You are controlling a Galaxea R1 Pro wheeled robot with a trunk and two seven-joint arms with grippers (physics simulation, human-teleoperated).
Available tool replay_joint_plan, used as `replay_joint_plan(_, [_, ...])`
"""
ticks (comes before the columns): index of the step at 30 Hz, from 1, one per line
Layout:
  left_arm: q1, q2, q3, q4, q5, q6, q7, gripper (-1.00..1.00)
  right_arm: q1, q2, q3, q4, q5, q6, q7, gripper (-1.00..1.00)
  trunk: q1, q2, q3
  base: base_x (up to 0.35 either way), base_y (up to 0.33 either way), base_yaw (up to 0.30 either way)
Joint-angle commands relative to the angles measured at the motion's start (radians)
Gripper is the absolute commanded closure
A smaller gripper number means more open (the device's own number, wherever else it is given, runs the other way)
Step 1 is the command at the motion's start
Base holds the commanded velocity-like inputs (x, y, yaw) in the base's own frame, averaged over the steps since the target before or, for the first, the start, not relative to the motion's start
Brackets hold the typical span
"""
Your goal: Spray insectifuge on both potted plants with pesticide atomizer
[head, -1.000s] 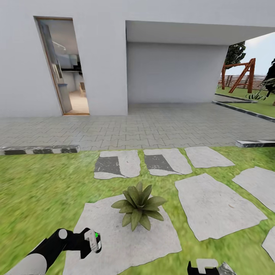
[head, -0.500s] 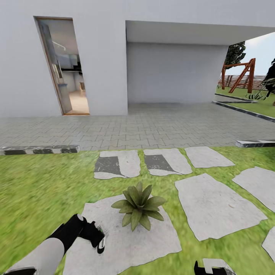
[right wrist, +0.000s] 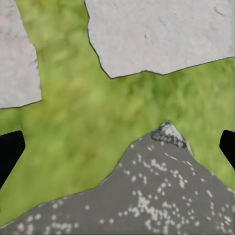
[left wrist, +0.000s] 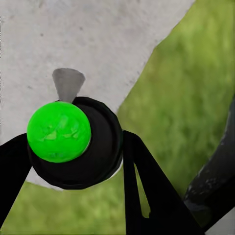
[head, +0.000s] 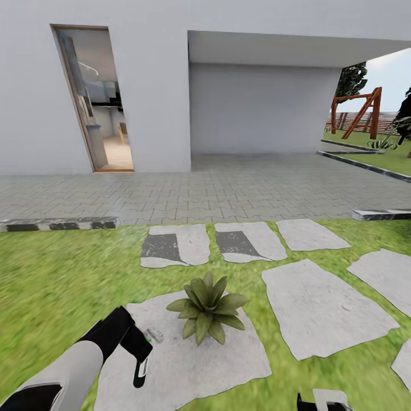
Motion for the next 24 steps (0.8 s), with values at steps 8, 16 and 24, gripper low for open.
replay_joint_plan(8, [-0.009,-0.001,0.01,-0.002,-0.006,0.008,-0.007,1.0,0.0,0.001,-0.008,0.001,0.011,-0.003,-0.003,-1.0,0.0,0.0,-0.001,0.235,0.0,0.0])
replay_joint_plan(16, [-0.008,-0.002,0.01,-0.002,-0.003,0.008,-0.008,1.0,0.0,0.003,-0.008,-0.001,0.01,-0.003,-0.005,-1.0,0.0,0.0,-0.001,0.306,0.055,0.0])
replay_joint_plan(24, [-0.006,0.023,-0.095,0.012,-0.034,0.008,-0.094,1.0,0.0,0.006,-0.009,-0.002,0.008,-0.003,-0.006,-1.0,0.0,0.0,-0.001,0.023,0.014,-0.146])
